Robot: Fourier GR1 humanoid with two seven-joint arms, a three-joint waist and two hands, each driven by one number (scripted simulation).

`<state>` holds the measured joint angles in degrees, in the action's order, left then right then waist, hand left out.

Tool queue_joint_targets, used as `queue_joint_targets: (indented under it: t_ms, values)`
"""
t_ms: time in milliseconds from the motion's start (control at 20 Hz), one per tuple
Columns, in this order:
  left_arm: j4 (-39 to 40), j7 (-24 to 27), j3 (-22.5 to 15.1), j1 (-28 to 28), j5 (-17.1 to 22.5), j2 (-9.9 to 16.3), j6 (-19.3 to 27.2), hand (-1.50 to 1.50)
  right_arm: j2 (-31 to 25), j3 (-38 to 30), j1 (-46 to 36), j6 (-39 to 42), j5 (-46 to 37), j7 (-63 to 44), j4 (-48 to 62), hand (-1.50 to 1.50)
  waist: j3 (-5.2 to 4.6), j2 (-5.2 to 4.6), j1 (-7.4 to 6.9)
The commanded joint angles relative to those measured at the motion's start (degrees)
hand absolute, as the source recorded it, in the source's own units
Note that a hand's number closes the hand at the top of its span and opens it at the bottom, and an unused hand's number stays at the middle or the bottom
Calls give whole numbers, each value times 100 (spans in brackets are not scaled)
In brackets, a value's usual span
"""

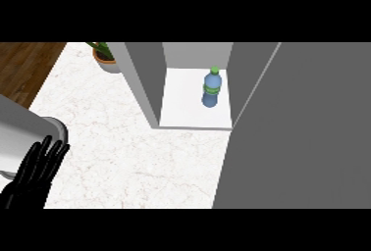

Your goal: Pick up the bottled water, place it into the cabinet and close the cabinet

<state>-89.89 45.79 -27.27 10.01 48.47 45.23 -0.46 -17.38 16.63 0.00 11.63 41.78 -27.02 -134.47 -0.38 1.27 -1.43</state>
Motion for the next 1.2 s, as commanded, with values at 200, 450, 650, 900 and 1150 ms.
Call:
queue_joint_targets:
  t_ms: [200,450,650,900,1150]
  values:
    - [-579,-15,288,452,205,503,-206,-150,409,1355,-1564,-1206,-1804,-573,-245,150,-8,13,-71]
    - [-943,-191,495,562,344,781,-184,-150,1508,2534,-2452,-2176,-3043,-668,791,150,3,-2,-69]
    - [-1193,-216,646,818,388,977,-250,-150,1717,3014,-3457,-3524,-3163,-472,1658,150,18,-56,-160]
    - [-1479,-498,890,820,679,1077,-257,-150,1731,2550,-4705,-4503,-2092,-9,2834,150,31,-135,-227]
    - [-1671,-569,1170,1035,726,1204,-260,-150,1736,2211,-5681,-4757,-1014,454,3825,150,33,-156,-210]
